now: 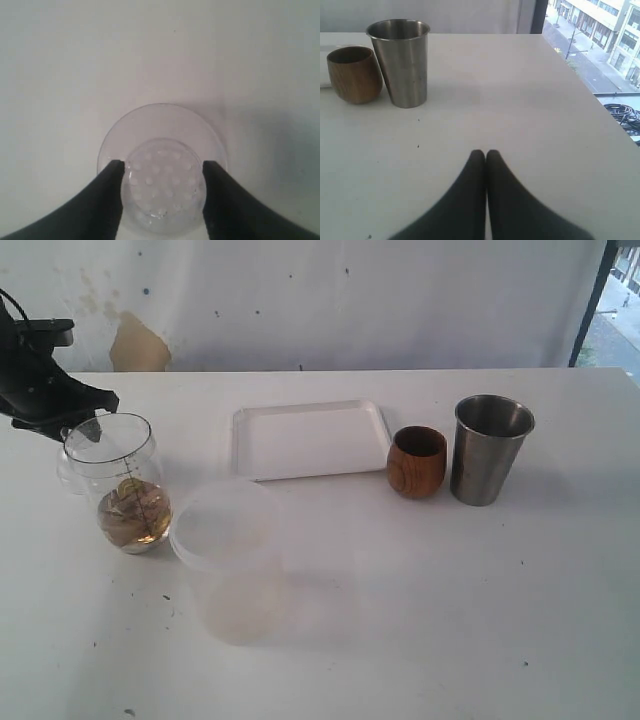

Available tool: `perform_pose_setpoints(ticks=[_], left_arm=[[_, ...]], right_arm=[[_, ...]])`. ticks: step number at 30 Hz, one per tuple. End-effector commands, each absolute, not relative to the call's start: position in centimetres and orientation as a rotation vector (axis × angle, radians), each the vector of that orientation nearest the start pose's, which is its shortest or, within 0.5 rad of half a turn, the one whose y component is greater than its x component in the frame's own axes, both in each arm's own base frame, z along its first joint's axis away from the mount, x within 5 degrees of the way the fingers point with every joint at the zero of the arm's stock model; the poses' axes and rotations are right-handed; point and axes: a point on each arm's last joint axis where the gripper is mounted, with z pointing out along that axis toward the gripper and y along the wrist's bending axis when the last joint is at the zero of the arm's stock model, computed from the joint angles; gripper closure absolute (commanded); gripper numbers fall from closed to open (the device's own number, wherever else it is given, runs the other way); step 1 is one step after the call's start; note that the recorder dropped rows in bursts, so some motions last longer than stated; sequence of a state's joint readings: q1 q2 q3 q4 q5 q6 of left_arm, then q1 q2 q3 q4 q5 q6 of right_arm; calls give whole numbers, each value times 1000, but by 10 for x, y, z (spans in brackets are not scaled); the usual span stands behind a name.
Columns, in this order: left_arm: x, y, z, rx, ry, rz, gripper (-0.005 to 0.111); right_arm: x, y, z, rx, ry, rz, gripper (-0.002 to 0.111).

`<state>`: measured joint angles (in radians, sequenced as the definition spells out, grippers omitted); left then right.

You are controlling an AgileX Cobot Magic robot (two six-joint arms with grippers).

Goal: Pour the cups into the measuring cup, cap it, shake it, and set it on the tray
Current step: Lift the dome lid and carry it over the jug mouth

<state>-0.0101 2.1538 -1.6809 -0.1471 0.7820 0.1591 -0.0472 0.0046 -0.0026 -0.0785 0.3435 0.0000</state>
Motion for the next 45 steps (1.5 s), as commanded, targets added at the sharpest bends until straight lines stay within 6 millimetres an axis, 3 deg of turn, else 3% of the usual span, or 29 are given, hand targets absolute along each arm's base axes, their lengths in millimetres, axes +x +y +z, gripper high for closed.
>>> perform_pose_setpoints(ticks=[1,5,9,18,24,31,36,45], left_arm=[[461,-16,178,117,2759,-138,107],[458,-14,180,126,2784,-107,107],[453,-7,195,125,2791,2,107],[427,-4,266,106,2712,38,107],[398,-4,319,96,2654,29,107],[366,-11,358,117,2631,-78,107],[352,-24,368,199,2651,-235,107],[344,-74,367,428,2652,-200,107]], right_arm=[[53,-5,182,-9,1826,-105,108],[53,-5,182,-9,1826,-105,108],[53,-5,182,-9,1826,-105,108],[53,-5,182,-9,1826,-105,108],[53,-5,182,-9,1826,-105,108],[53,-5,182,-9,1826,-105,108],[53,-5,182,-9,1826,-105,108],[53,-5,182,-9,1826,-105,108]])
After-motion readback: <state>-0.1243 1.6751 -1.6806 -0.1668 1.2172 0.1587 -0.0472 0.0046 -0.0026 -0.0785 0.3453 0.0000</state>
